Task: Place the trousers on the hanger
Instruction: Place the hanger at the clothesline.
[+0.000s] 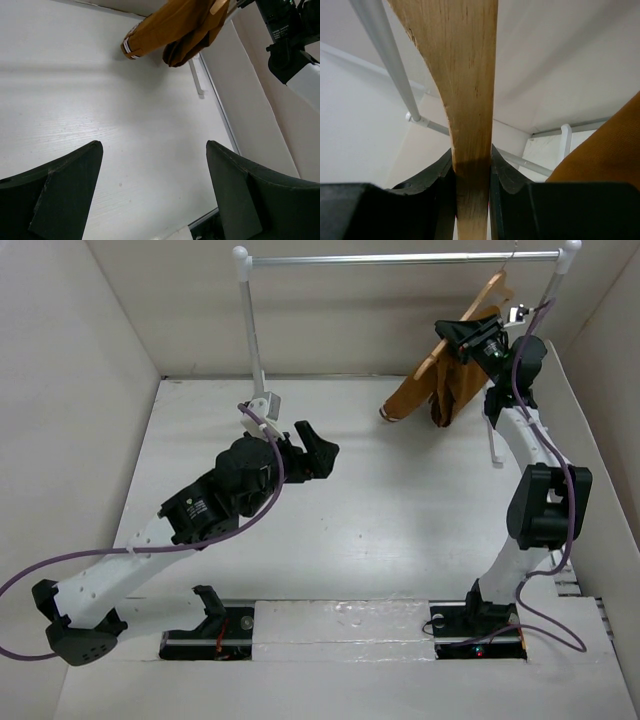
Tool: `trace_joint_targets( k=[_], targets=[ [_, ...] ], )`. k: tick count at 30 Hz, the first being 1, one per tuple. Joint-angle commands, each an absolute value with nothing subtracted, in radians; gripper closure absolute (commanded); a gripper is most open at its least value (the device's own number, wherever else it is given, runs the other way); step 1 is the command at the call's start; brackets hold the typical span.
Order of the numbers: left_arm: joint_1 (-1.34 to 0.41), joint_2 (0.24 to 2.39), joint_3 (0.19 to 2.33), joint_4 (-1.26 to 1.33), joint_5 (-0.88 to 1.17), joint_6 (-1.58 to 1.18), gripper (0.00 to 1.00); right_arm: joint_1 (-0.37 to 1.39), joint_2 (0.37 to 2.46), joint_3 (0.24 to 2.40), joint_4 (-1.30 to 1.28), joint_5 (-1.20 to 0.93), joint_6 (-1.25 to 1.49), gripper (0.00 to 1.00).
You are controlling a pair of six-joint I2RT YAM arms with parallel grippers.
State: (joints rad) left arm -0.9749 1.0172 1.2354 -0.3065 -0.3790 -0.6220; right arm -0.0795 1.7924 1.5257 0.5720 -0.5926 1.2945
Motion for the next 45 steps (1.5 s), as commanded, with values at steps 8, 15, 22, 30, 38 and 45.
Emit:
trace_joint_targets(
  k=[8, 15, 22, 30, 38, 45],
  targets=[
    [-0.979, 1.003, 1.247, -0.325, -0.411, -0.617, 0.2, -0.129, 1.819, 1.612, 0.939, -0.497, 1.325, 1.0],
    [-0.979, 0.999, 1.246, -0.331, -0.431, -0.623, 0.2, -0.129, 1.822, 1.552, 0.927, -0.505, 1.305, 0.83],
    [-0.979, 0.999, 1.243, -0.328, -0.434, -0.635, 0.2, -0.138, 1.819, 1.532, 0.908, -0.526, 1.29, 0.45],
    [-0.979, 0.989, 1.23, -0.325, -0.431, -0.649, 0.2, -0.169, 1.79, 1.534, 0.829, -0.574, 1.227, 0.22],
    [-0.979, 1.023, 1.314, -0.356, -0.48, -0.6, 0.15, -0.202, 1.678, 1.601, 0.343, -0.534, 0.857, 0.38],
    [-0.979, 1.068, 1.384, -0.374, -0.515, -0.574, 0.01, -0.241, 1.634, 1.654, 0.081, -0.457, 0.667, 0.0]
  ],
)
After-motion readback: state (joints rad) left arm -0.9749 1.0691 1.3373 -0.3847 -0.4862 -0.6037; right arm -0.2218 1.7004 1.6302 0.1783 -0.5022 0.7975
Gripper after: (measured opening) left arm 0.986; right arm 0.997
